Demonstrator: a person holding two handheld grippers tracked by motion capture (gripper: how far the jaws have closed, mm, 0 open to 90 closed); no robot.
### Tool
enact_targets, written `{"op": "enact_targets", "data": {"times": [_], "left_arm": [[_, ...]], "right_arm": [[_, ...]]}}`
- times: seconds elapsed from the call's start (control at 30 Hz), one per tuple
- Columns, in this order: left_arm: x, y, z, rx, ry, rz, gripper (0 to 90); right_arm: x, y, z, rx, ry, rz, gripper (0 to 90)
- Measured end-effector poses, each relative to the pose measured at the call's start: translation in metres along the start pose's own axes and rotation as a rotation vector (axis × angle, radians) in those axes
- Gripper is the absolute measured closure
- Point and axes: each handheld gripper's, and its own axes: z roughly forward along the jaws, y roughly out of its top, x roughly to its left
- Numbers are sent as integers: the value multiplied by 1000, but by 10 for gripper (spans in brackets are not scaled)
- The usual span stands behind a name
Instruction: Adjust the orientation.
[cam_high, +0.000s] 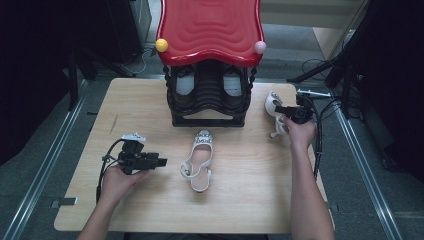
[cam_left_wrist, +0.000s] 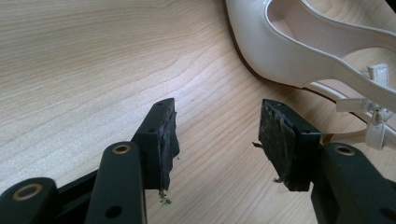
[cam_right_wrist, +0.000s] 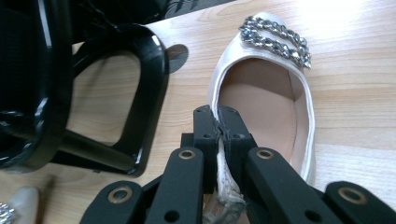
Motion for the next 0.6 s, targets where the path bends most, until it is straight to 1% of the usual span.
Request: {"op": "enact_targets", "data": {"times": [0.23, 0.33, 0.43, 0.5, 0.6], "left_arm": [[-1, 3, 2, -3, -11, 5, 462], [-2, 5, 3, 2, -24, 14, 463], [-4, 8, 6, 0, -34, 17, 462], [-5, 10, 8, 3, -35, 22, 462], [-6, 13, 10, 9, -43, 32, 461]], "right_arm": [[10, -3, -9, -8, 73, 14, 879], [15, -6, -13, -11, 87, -2, 879], [17, -9, -19, -14, 105, 3, 879], [18, -12, -23, -11, 118, 16, 879], [19, -17, -27, -9, 122, 8, 879]]}}
